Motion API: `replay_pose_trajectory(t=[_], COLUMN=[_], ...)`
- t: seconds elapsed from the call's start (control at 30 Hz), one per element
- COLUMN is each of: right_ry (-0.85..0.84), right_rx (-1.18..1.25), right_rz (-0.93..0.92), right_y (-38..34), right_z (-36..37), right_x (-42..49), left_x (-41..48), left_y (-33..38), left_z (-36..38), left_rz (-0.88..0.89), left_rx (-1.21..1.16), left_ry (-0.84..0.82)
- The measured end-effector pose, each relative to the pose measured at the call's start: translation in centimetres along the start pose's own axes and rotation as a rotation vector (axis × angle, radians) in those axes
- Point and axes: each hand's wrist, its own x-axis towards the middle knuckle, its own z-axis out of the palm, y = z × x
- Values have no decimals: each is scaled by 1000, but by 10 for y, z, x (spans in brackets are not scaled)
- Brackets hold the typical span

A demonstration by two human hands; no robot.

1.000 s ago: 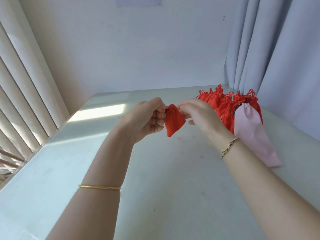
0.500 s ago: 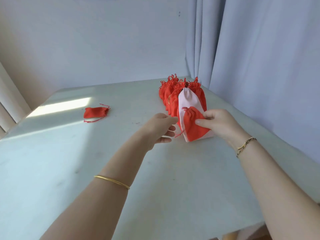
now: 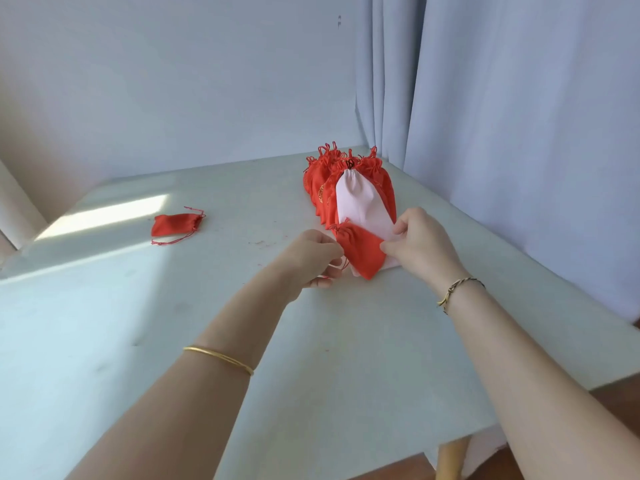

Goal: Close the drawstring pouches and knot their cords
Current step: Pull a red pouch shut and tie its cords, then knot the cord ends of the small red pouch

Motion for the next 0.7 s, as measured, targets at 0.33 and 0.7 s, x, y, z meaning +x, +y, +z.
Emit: replay_pose_trajectory(t=[0.33,0.7], right_ry=[-46,-238], right_rx=[126,404], right_rz=[-331,-140], right_y=[-99,-135], right_z=[59,168], right_x=[-12,21], left_x=[9,54], left_y=[-29,-81], left_z=[-64,-177], left_rz=[26,-34], left_rx=[-49,797], left_ry=[446,570])
